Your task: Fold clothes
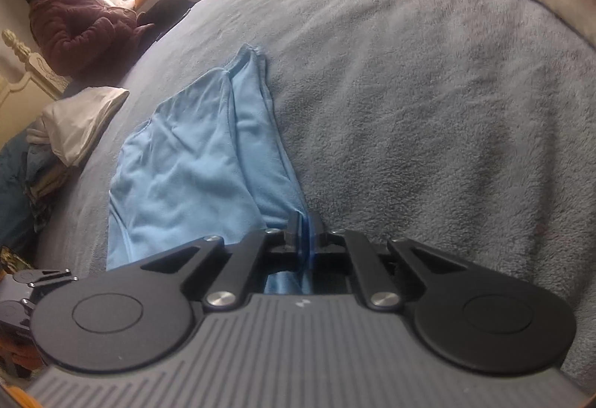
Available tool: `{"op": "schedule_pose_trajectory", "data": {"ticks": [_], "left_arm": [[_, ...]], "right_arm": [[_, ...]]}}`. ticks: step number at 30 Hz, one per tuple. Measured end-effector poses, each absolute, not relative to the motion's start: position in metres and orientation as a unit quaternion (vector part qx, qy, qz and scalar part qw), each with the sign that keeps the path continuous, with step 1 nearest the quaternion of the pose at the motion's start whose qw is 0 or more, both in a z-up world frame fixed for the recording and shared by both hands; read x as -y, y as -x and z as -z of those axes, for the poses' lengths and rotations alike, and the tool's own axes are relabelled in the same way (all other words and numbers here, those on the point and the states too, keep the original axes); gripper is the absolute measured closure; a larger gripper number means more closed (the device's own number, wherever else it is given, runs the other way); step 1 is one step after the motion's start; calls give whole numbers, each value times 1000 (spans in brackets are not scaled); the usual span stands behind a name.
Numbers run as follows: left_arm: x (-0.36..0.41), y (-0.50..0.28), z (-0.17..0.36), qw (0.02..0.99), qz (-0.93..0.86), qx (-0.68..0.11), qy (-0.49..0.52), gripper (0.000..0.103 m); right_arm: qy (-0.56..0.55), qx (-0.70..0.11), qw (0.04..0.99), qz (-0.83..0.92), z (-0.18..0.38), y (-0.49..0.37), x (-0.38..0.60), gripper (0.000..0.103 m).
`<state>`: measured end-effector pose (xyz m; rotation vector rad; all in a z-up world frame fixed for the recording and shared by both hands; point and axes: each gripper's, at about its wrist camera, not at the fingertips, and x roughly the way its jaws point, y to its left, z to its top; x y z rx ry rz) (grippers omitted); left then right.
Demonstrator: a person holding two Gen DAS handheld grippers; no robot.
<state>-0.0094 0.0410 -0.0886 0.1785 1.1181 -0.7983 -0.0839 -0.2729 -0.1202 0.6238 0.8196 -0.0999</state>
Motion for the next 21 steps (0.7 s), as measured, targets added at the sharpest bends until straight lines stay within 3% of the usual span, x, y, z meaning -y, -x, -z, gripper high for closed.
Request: {"op": "schedule_pose_trajectory", "data": {"ticks": [9,11,13,17,21], "left_arm": [[-38,17,86,772,369,-506,-113,34],[-36,21,84,774,371,-498,-127,35],[-35,26,81,777,374,-485,-144,35],[-31,42,70,790,379,-443,-191,35],[-24,64,59,798,391,-386,-247,35]], "right_arm": [[-333,-360,869,65,88,134,285,96],[-310,-369,875,55,82,141,276,87],[-298,-378,875,42,82,145,268,84],[-246,-393,886,16,79,143,246,83],[-90,-400,910,-59,76,135,210,83]]}}
